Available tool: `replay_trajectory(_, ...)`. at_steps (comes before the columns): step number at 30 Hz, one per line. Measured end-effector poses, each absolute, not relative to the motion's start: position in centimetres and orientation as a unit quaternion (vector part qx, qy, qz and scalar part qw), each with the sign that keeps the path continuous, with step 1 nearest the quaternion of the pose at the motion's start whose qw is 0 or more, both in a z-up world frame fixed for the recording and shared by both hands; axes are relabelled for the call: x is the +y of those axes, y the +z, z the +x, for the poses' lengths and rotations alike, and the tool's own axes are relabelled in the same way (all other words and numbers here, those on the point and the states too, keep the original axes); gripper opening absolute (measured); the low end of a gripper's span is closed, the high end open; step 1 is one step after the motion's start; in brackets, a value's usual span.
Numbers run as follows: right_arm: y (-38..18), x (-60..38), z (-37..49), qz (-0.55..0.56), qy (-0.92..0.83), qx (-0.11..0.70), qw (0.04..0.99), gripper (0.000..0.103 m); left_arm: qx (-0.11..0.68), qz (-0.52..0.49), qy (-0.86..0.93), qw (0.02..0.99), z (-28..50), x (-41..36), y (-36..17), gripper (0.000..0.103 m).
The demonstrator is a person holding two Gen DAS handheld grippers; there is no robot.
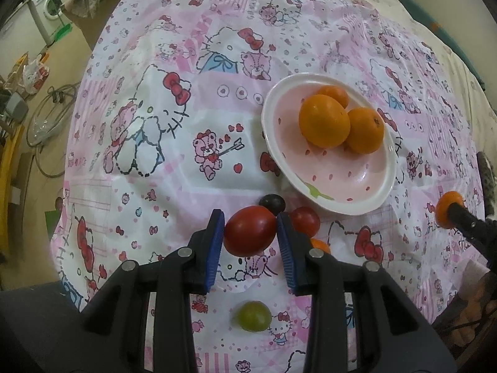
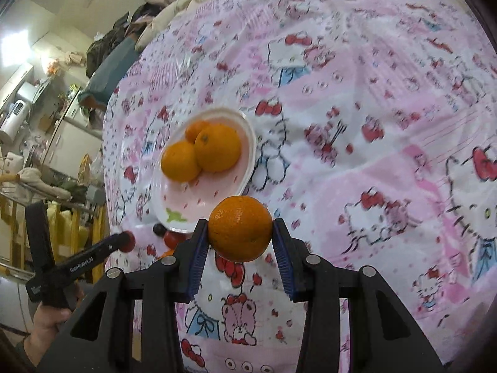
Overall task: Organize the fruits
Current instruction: 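Carry the tomato over the plate with the left tool while the right tool carries its orange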
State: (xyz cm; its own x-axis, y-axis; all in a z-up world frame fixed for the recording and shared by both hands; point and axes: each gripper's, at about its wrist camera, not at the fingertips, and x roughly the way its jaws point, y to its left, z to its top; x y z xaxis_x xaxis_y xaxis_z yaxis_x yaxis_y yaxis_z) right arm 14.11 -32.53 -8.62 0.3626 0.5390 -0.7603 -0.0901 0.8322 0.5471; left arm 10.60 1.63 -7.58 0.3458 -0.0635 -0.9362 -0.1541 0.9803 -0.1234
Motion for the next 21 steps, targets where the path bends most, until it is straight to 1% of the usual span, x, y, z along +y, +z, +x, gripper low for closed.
replay_trajectory(10,-5.1,-32.9,15.0,0.233,0.222,0.462,0.827,0.043,0.531,-0.103,0.016,0.841,11.1,2.0,-5.0,0.03)
replay_trajectory(17,-4.6,-31.6,17.2,0.24,0.249,0.458,0.819,0.043,0.509,-0.111,-0.007,0.854,13.3,2.3,-2.6,0.03)
replay_trajectory(21,-5.3,-30.5,18.6,0.238,0.258,0.469,0.81,0.043,0.506,-0.12,-0.023,0.854,15.5,2.1,-2.5,0.03)
